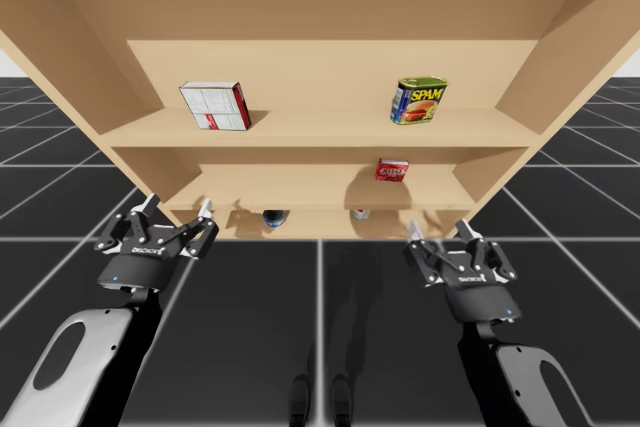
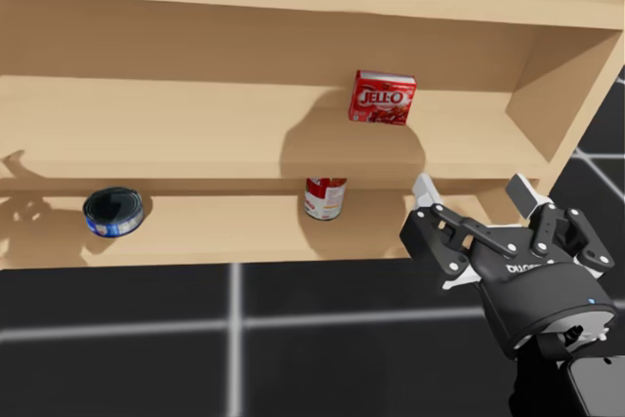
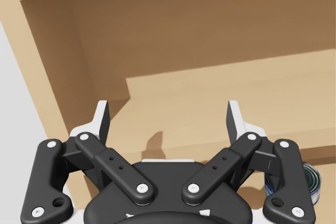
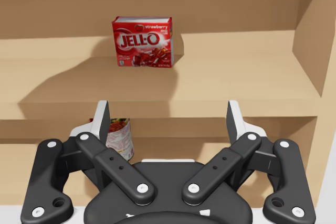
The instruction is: Look through the shelves, find the red soup can, and take it.
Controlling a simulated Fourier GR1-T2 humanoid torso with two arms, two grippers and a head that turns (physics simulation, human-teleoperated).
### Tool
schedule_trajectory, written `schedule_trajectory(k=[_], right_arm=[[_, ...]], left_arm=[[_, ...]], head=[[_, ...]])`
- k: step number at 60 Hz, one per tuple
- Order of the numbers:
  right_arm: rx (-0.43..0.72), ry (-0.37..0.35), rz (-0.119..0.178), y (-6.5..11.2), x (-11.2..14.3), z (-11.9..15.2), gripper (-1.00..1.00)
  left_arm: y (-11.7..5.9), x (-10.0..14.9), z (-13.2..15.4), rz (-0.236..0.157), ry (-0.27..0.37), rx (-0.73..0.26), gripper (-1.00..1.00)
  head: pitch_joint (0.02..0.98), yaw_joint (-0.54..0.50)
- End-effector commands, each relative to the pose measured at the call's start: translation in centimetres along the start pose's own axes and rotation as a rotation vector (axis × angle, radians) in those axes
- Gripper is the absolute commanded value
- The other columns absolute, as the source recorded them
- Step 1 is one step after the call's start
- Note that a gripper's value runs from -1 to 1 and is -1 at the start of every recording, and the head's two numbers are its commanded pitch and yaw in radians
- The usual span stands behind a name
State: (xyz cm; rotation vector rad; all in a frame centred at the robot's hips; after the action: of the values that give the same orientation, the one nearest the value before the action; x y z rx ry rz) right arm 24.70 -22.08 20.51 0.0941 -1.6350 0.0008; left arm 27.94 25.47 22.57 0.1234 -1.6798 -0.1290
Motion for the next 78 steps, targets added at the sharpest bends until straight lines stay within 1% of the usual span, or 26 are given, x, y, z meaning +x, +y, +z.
schedule_trajectory(k=[1,2,5,7,10,12,16,19,21,26,28,32,37,40,44,47,49,50,53,56,59,70,71,72,75,78], right_arm=[[-0.011,0.054,0.04,0.5,-2.3,0.1,-1.0],[-0.019,0.051,0.075,0.6,-2.6,0.0,-1.0],[-0.03,0.058,0.091,0.7,-3.0,-0.2,-1.0],[-0.037,0.065,0.127,0.8,-3.5,-0.5,-1.0],[-0.03,0.077,0.138,1.0,-4.0,-0.8,-1.0],[-0.021,0.089,0.132,1.1,-4.2,-1.0,-1.0],[-0.007,0.104,0.133,1.5,-4.8,-1.6,-1.0],[0.007,0.126,0.109,1.8,-5.2,-2.2,-1.0],[0.015,0.136,0.105,2.0,-5.6,-2.6,-1.0],[0.031,0.146,0.101,2.5,-6.1,-3.4,-1.0],[0.037,0.151,0.107,2.8,-6.4,-3.8,-1.0],[0.048,0.169,0.099,3.2,-6.8,-4.5,-1.0],[0.059,0.177,0.11,3.8,-7.1,-5.5,-1.0],[0.062,0.183,0.108,4.1,-7.3,-6.1,-1.0],[0.058,0.171,0.123,4.4,-7.9,-7.0,-1.0],[0.058,0.177,0.11,4.6,-8.4,-7.5,-1.0],[0.055,0.17,0.121,4.7,-8.7,-7.9,-1.0],[0.054,0.171,0.12,4.7,-8.8,-8.0,-1.0],[0.058,0.182,0.107,4.9,-9.0,-8.4,-1.0],[0.056,0.183,0.122,5.0,-9.2,-9.0,-1.0],[0.057,0.189,0.115,5.0,-9.2,-9.3,-1.0],[0.06,0.203,0.129,5.8,-9.8,-10.9,-1.0],[0.06,0.205,0.128,5.8,-9.8,-11.0,-1.0],[0.059,0.212,0.12,6.0,-9.8,-11.3,-1.0],[0.061,0.212,0.129,6.2,-9.8,-11.7,-1.0],[0.06,0.22,0.126,6.3,-10.0,-12.2,-1.0]], left_arm=[[0.1,-0.1,0.0,-0.003,0.002,0.003,-1.0],[0.1,-0.1,0.0,-0.004,0.002,0.004,-1.0],[0.0,-0.1,0.0,-0.004,0.002,0.003,-1.0],[0.0,-0.1,0.0,-0.006,0.002,0.003,-1.0],[0.0,-0.1,-0.1,-0.006,0.002,0.003,-1.0],[0.0,-0.2,-0.1,-0.006,0.003,0.002,-1.0],[0.0,-0.2,-0.1,-0.007,0.002,0.002,-1.0],[0.0,-0.2,-0.1,-0.008,0.001,0.002,-1.0],[0.0,-0.2,-0.1,-0.01,0.0,0.003,-1.0],[0.0,-0.2,-0.1,-0.011,-0.001,0.005,-1.0],[0.0,-0.2,-0.1,-0.012,-0.001,0.004,-1.0],[0.0,-0.2,-0.1,-0.013,-0.001,0.005,-1.0],[0.0,-0.2,-0.1,-0.014,-0.001,0.006,-1.0],[0.0,-0.2,-0.1,-0.014,-0.001,0.006,-1.0],[0.0,-0.2,0.0,-0.014,-0.001,0.005,-1.0],[0.1,-0.2,0.0,-0.013,-0.002,0.005,-1.0],[0.1,-0.2,0.0,-0.013,-0.002,0.006,-1.0],[0.1,-0.2,0.0,-0.013,-0.002,0.006,-1.0],[0.1,-0.2,0.0,-0.013,-0.002,0.007,-1.0],[0.1,-0.1,0.0,-0.012,-0.003,0.007,-1.0],[0.1,-0.1,0.0,-0.011,-0.003,0.007,-1.0],[0.1,-0.1,-0.1,-0.01,-0.003,0.006,-1.0],[0.1,-0.1,0.0,-0.009,-0.004,0.007,-1.0],[0.2,-0.1,0.0,-0.009,-0.004,0.007,-1.0],[0.2,-0.1,0.0,-0.009,-0.004,0.007,-1.0],[0.2,-0.1,0.0,-0.009,-0.004,0.007,-1.0]], head=[[0.702,-0.16],[0.703,-0.16],[0.705,-0.16],[0.708,-0.17],[0.708,-0.17],[0.708,-0.17],[0.709,-0.17],[0.71,-0.17],[0.709,-0.17],[0.709,-0.17],[0.71,-0.17],[0.709,-0.18],[0.71,-0.18],[0.711,-0.18],[0.712,-0.18],[0.711,-0.19],[0.709,-0.19],[0.709,-0.19],[0.709,-0.18],[0.708,-0.18],[0.709,-0.18],[0.707,-0.18],[0.707,-0.18],[0.706,-0.18],[0.706,-0.18],[0.709,-0.18]])
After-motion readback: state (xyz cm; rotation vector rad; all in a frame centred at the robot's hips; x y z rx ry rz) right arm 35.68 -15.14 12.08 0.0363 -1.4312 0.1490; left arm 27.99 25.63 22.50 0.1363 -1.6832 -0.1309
